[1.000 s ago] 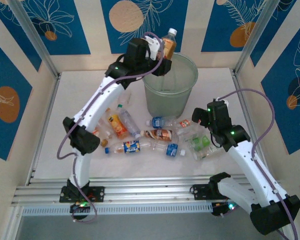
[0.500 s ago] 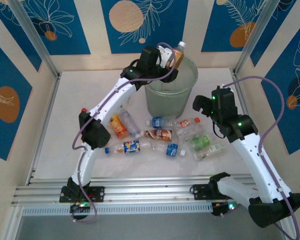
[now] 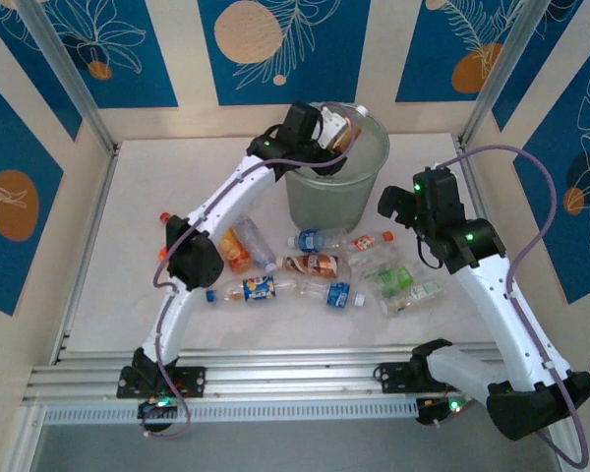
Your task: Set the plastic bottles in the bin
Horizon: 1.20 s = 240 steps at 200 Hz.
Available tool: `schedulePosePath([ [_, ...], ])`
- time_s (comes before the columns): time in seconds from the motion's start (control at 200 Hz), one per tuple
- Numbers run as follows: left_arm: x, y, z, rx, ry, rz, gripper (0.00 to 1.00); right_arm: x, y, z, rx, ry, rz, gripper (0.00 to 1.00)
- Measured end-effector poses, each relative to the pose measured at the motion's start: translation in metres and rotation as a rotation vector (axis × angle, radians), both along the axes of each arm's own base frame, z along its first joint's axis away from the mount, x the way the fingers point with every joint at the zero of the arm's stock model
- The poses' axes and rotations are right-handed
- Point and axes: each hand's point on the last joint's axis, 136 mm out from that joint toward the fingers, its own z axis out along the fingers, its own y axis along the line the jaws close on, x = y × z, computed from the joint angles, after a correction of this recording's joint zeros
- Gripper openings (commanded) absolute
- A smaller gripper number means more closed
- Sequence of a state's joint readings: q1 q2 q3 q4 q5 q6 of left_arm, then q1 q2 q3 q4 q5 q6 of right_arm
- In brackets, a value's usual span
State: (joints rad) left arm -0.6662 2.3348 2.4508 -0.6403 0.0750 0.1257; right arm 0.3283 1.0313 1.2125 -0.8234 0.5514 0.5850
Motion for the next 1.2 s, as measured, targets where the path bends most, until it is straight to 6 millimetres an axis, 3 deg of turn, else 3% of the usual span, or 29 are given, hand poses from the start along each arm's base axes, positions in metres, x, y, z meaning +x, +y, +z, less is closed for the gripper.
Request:
schedulePosePath([
  [0.23,0.004,-0.002,-0.028,0.057,0.013,-0.021,0.63,-0.001,-0.002,0.000,-0.008,0.003,-0.011,0.99],
  [0.355,0.004,-0.002,-0.028,0.062,0.008,-0.026,0.72,-0.001,-0.004,0.000,-0.014,0.002,-0.018,0.99],
  [0.705,0.009,-0.004,-0.035,0.075,-0.006,-0.029,0.76,-0.001,-0.005,0.001,-0.016,0.001,-0.021,0.99],
  [0.97,0.013,-0.004,-0.031,0.074,-0.023,-0.015,0.80,-0.001,-0.005,0.000,-0.012,0.001,-0.026,0.99],
  [1.2,0.019,-0.004,-0.008,0.045,-0.072,0.006,0.90,-0.003,-0.014,-0.007,0.004,0.027,-0.074,0.99],
])
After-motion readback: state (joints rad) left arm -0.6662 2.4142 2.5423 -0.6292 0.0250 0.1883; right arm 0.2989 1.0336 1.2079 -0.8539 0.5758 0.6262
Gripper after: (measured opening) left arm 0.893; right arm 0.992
